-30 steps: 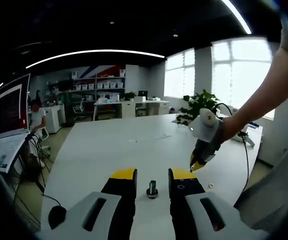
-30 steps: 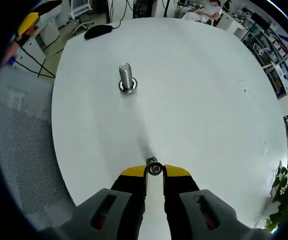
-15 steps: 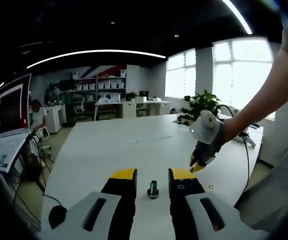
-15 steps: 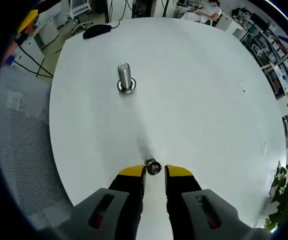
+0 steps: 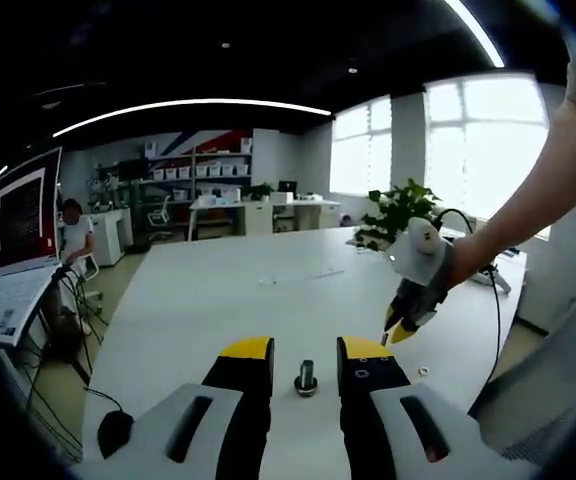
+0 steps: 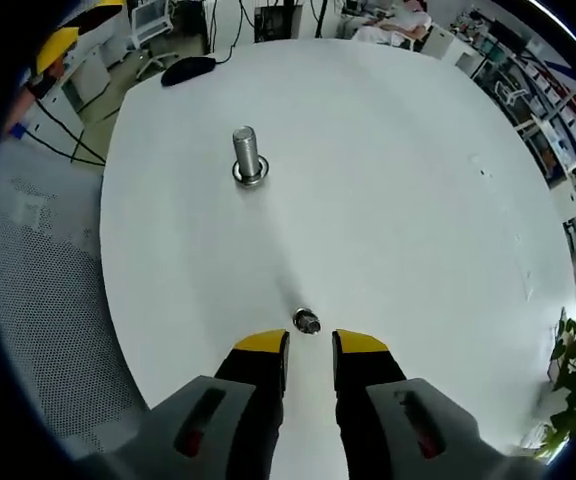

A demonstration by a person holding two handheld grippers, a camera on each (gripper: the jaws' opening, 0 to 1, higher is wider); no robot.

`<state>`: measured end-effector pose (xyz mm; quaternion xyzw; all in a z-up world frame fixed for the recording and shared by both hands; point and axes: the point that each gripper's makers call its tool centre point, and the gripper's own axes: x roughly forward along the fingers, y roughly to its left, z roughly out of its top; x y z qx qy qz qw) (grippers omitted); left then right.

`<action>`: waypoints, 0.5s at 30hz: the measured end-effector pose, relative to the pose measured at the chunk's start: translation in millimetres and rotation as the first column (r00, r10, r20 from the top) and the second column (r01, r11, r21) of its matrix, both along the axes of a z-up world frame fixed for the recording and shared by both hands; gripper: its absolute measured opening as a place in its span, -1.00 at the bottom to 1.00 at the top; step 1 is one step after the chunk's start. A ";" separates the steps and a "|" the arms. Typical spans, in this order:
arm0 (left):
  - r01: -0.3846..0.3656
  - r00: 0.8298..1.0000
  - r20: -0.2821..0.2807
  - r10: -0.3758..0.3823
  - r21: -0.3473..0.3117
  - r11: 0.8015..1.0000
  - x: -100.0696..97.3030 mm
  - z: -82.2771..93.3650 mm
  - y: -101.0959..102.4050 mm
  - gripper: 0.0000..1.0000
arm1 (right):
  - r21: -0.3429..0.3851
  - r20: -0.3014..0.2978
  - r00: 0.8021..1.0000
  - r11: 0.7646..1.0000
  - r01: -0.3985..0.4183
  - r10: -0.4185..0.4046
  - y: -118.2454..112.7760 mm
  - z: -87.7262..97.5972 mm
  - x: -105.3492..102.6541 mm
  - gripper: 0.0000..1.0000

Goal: Place the washer onto the threaded stud by aligning its center hole with the stud, sliding it down to the base, and recovering from edge contact or off-axis alignment until the washer reaches the visible bottom stop.

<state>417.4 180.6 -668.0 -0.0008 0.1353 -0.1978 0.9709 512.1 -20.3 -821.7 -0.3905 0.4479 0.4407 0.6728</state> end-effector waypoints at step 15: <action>0.001 1.000 0.000 -0.001 -0.001 1.000 0.0 -0.5 0.0 -0.53 | 0.008 -0.029 0.998 0.998 0.056 -0.056 -20.2 -11.6 -21.9 -0.61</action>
